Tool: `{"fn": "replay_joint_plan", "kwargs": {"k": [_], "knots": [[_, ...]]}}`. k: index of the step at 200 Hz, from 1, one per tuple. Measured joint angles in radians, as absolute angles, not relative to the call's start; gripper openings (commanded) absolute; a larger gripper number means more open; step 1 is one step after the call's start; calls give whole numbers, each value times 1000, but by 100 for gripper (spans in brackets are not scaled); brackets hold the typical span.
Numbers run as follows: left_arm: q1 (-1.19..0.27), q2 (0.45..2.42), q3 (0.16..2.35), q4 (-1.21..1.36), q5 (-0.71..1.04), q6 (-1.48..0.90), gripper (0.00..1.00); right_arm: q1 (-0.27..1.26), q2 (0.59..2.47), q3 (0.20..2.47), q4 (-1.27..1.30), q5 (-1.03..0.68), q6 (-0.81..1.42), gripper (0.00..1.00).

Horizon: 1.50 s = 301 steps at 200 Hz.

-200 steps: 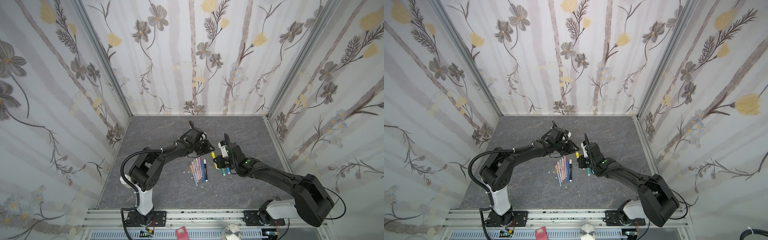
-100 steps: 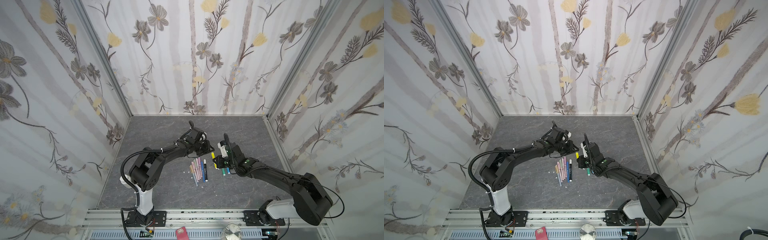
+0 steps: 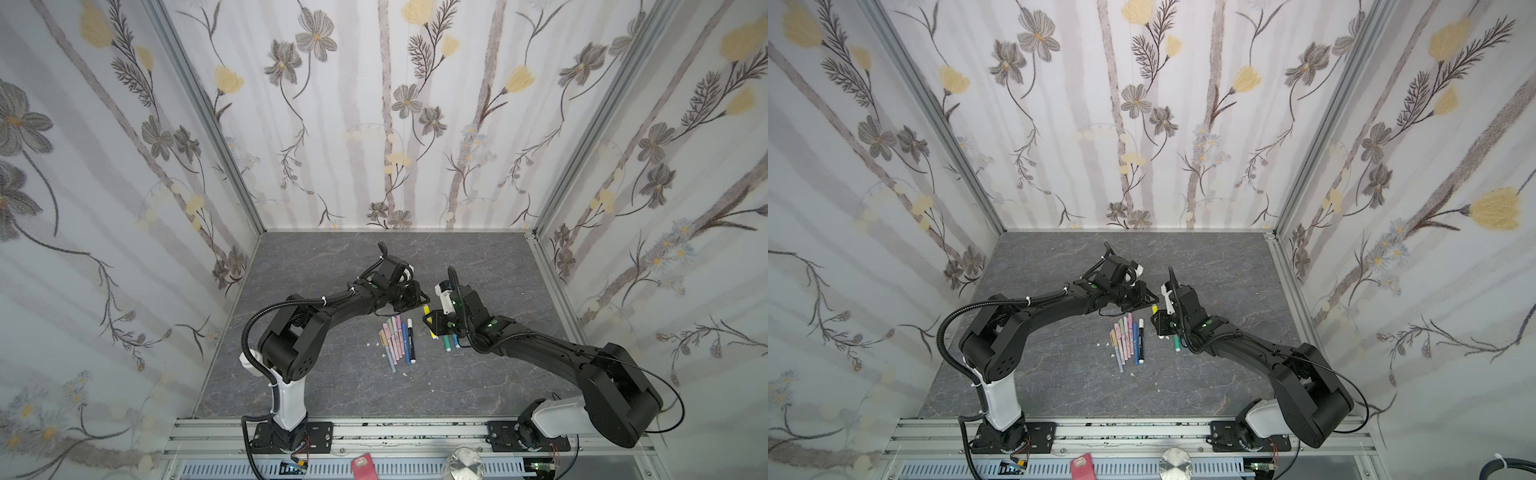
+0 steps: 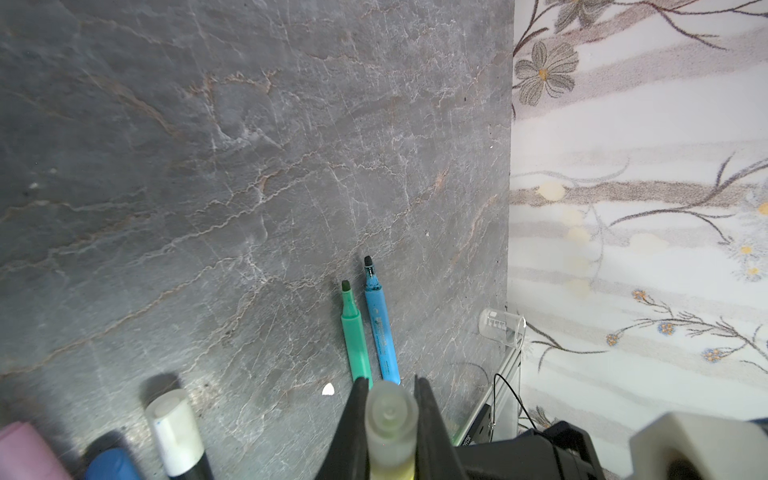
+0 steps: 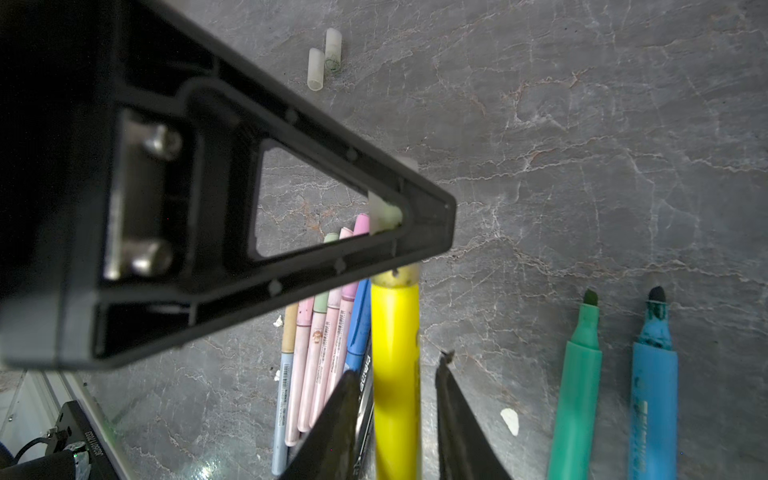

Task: Open the pen caps
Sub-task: 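Pull the left gripper away from the right gripper to remove the cap, then lower the yellow highlighter with the right gripper while the left carries the cap away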

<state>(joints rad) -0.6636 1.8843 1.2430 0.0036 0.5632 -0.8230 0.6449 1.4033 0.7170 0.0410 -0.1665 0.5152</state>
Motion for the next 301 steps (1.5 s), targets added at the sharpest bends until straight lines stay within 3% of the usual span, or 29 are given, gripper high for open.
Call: {"fn": "replay_joint_plan", "kwargs": {"k": [18,53,140,170,222,301], "knots": [[-664,1882,1241,4,566,-824,0,643,1419,724,48,-170,515,25],[-663,1876,1241,3,563,-826,0,642,1442,733,70,-178,514,0],[-637,1934,1296,-14,615,-839,0,649,1387,656,146,-139,539,0],[-589,1988,1380,-4,469,-823,0,682,1352,607,108,-189,542,0],[-555,2018,1425,-24,438,-797,0,706,1317,551,104,-184,572,0],[-353,1752,1171,-59,446,-735,0,739,1463,693,-53,1,599,0]]}}
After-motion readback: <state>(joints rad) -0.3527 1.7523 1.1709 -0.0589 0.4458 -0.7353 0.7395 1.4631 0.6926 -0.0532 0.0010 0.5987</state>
